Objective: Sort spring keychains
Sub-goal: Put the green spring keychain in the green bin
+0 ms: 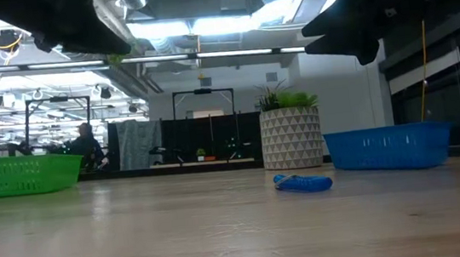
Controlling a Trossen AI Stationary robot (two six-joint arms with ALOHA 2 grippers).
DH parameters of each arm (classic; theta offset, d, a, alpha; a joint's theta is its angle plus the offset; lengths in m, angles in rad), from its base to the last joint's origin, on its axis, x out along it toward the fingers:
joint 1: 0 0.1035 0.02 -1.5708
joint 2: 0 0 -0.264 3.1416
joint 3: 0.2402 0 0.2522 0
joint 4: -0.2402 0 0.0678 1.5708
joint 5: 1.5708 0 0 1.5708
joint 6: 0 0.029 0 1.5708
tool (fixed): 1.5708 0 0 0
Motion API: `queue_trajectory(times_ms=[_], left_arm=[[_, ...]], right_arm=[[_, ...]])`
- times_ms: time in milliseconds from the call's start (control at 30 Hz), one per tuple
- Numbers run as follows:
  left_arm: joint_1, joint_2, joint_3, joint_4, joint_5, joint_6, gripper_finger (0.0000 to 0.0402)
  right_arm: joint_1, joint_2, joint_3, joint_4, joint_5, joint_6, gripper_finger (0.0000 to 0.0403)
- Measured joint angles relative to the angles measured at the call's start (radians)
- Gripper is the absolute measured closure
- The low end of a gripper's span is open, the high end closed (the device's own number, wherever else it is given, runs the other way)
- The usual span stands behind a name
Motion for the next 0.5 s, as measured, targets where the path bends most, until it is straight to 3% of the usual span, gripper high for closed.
queue_trajectory(times_ms=[333, 500], left_arm=[[0.013, 0.000, 0.000, -0.040, -0.025, -0.014, 0.0374], [0.014, 0.000, 0.000, -0.154, -0.032, -0.134, 0.0375]], right_arm=[[0.000, 0.000, 0.000, 0.000, 0.000, 0.004, 0.0183], [0.000, 0.000, 0.000, 0.000, 0.000, 0.022, 0.0183]])
